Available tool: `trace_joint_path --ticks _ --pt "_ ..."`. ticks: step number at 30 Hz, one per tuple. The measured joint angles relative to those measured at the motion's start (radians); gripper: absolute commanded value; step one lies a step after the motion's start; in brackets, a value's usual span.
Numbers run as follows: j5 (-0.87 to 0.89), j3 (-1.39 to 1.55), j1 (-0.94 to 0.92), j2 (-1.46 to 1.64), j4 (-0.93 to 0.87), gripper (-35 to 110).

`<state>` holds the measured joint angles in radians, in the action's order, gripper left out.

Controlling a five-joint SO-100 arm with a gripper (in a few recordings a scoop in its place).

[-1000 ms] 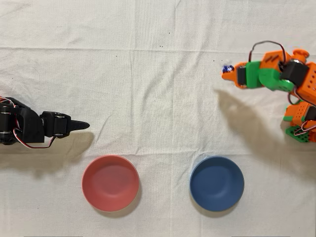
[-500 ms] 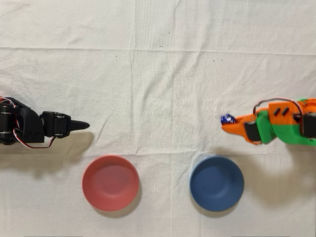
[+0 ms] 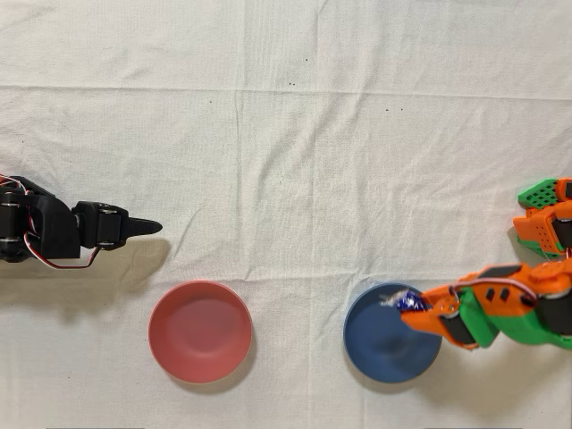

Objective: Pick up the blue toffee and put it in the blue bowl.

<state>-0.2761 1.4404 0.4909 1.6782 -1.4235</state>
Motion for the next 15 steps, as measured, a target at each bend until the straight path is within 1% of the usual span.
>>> trace_joint_path --ticks 7,15 --pt "0.058 0.000 0.074 -0.115 0.067 15" --pt "0.066 0.000 0.118 -0.198 0.130 15"
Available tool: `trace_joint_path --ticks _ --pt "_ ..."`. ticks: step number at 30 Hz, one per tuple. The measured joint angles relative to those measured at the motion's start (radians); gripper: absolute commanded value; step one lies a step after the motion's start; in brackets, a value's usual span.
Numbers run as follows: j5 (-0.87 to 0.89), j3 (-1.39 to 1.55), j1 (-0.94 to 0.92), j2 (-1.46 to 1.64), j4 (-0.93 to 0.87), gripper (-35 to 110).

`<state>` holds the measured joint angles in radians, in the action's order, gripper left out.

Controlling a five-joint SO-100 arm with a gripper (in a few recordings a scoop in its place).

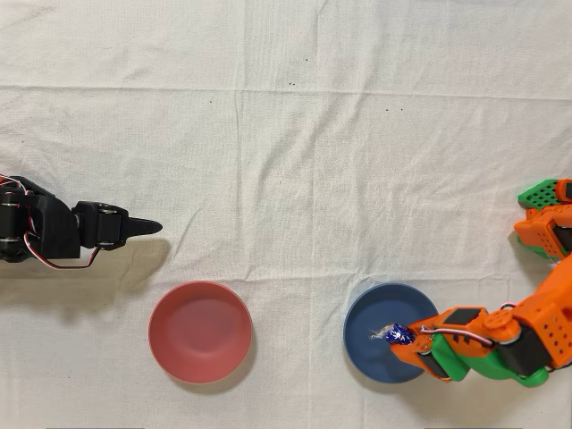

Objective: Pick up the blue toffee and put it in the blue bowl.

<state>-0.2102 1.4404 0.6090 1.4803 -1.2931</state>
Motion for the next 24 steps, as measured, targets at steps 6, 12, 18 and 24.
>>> trace_joint_path --ticks 6,12,18,24 --pt "0.031 0.000 0.020 -0.044 0.025 17" --pt "0.049 0.002 0.018 -0.074 0.021 27" --pt "0.057 0.000 0.003 -0.074 0.021 38" --pt "0.040 0.017 -0.005 -0.074 0.012 41"
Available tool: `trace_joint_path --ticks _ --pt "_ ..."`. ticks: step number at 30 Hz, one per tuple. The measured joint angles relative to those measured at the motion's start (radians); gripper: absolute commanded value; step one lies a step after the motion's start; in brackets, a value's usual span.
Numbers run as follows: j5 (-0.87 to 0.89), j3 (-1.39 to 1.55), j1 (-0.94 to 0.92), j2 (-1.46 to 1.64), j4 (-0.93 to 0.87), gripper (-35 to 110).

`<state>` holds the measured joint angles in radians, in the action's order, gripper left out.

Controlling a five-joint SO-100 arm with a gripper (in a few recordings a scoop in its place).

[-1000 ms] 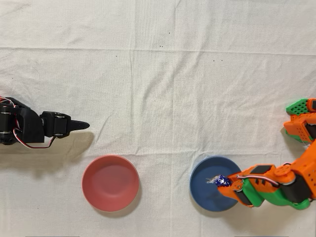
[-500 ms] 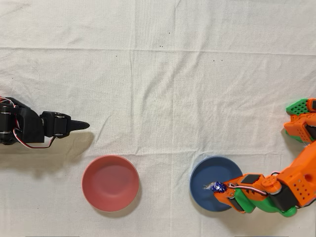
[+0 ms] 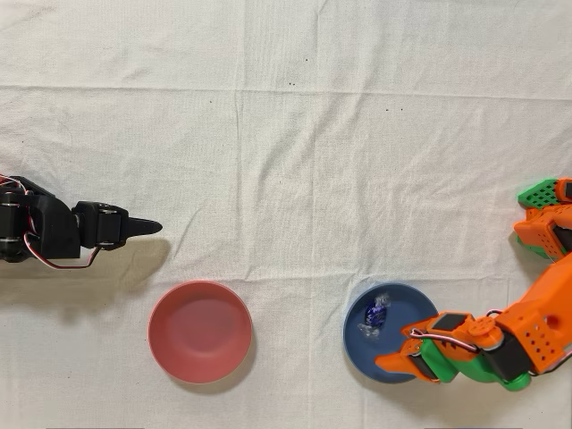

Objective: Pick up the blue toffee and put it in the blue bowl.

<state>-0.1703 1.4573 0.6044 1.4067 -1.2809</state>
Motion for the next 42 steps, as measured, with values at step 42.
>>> trace_joint_path --ticks 42 --pt "-0.029 0.739 -0.584 0.848 0.345 0"
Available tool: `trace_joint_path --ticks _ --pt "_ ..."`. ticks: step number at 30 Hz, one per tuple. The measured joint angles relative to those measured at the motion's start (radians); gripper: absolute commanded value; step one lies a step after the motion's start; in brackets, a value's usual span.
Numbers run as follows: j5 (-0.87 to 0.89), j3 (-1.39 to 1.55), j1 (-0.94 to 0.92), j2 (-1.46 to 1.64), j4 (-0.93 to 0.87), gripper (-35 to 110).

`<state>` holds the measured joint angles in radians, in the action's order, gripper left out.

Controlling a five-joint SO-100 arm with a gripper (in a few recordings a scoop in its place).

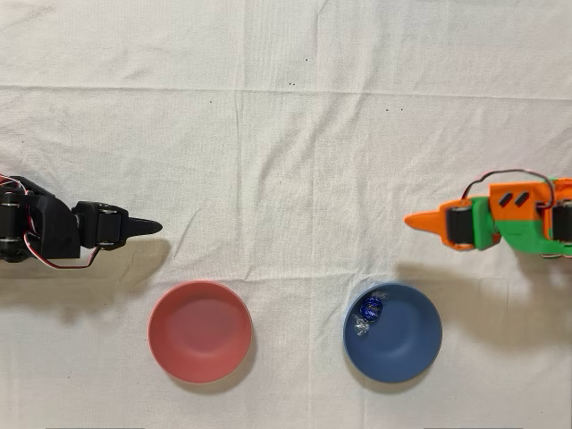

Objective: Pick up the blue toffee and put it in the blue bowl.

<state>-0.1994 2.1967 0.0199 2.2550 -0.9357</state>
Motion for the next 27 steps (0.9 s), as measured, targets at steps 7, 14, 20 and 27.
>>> trace_joint_path --ticks 7,14,20,27 --pt "0.038 0.190 -0.034 0.202 0.029 0" --pt "0.029 0.480 -0.020 0.558 0.025 0" --pt "-0.020 0.653 -0.032 0.798 -0.029 0" --pt "-0.054 0.807 -0.067 0.936 -0.041 0"
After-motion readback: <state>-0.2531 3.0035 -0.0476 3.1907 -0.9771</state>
